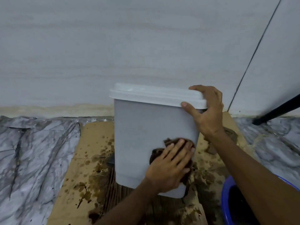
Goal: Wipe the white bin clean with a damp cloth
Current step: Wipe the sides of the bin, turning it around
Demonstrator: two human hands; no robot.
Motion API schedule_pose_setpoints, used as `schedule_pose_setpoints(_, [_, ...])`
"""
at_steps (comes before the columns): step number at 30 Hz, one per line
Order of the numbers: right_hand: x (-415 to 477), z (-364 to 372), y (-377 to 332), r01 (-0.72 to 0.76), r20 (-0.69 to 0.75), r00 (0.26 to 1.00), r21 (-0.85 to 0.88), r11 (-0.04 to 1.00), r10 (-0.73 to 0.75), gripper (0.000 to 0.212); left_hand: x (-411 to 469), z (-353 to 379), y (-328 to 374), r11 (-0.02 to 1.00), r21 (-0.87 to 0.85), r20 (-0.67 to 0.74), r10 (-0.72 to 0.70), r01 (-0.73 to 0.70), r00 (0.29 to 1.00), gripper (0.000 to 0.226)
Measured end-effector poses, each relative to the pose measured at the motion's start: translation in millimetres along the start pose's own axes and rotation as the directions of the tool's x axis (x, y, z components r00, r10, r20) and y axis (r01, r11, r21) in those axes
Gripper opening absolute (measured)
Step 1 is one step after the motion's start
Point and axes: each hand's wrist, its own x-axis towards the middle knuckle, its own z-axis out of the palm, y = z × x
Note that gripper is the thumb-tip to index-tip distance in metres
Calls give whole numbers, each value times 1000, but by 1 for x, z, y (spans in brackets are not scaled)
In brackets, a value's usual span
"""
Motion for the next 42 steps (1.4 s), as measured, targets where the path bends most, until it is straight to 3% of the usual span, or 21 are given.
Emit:
schedule_pose_setpoints(3, [5,6,5,-40,-23,999,20,999,41,46,-66,18,-11,953,92,151,272,-288,950,61])
schedule_pose_setpoints(5, [7,11,6,-43,-40,998,31,999,44,43,-98,18,-38,965,104,135,228,-243,964,63])
schedule_pose_setpoints(7, [8,13,6,-48,-47,998,36,998,50,42,-104,11,-68,997,65,68,38,-43,997,67])
schedule_pose_setpoints(9, [9,15,8,-50,-55,997,41,998,52,43,-85,4,-84,973,-5,-10,-230,230,973,70])
schedule_pose_setpoints(11, [10,15,9,-49,-59,997,47,998,52,43,-55,-1,-81,870,-83,-65,-491,485,869,72])
schedule_pose_setpoints(13, [9,15,9,-51,-51,997,47,998,53,44,-27,-4,-61,785,-153,-79,-615,600,785,74])
schedule_pose_setpoints(14, [8,14,9,-50,-47,998,48,998,52,44,-17,-4,-49,802,-176,-73,-589,570,805,74])
schedule_pose_setpoints(16, [6,11,9,-37,-37,999,47,998,38,45,-9,-4,-29,916,-165,-65,-379,365,923,71])
schedule_pose_setpoints(18, [3,9,8,-9,-24,1000,32,999,10,46,-14,-4,-21,974,-117,-55,-202,194,978,69])
schedule_pose_setpoints(19, [2,8,8,-2,-21,1000,26,1000,3,47,-18,-4,-24,976,-113,-58,-193,185,980,69])
schedule_pose_setpoints(21, [-1,7,5,5,-26,1000,23,1000,-4,48,-25,-5,-36,946,-135,-88,-308,295,947,69])
schedule_pose_setpoints(25, [-4,7,0,22,-39,999,7,1000,-21,49,-23,-11,-65,749,-251,-181,-658,612,731,72])
schedule_pose_setpoints(28, [-11,4,-9,51,-43,998,-10,999,-51,51,-21,-15,-57,505,-413,-194,-862,758,469,72])
schedule_pose_setpoints(30, [-20,0,-17,93,-52,994,-26,995,-94,50,-21,-16,-43,342,-520,-155,-939,783,308,70])
schedule_pose_setpoints(33, [-37,-6,-34,148,-54,987,-55,987,-151,48,-6,-28,-35,162,-652,-121,-987,741,109,62])
schedule_pose_setpoints(37, [-63,-18,-55,168,-27,985,-81,983,-170,50,13,-62,-48,120,-748,-155,-988,652,4,55])
schedule_pose_setpoints(38, [-69,-21,-60,176,-17,984,-85,981,-178,50,14,-75,-50,72,-785,-129,-990,616,-49,53])
schedule_pose_setpoints(40, [-83,-28,-70,176,9,984,-94,980,-176,51,14,-107,-54,-171,-863,25,-955,476,-296,47])
schedule_pose_setpoints(41, [-89,-33,-75,172,21,985,-99,980,-171,51,11,-123,-59,-318,-888,152,-885,333,-439,44])
schedule_pose_setpoints(42, [-94,-37,-80,170,32,985,-106,980,-167,51,7,-139,-63,-411,-898,274,-800,155,-534,42])
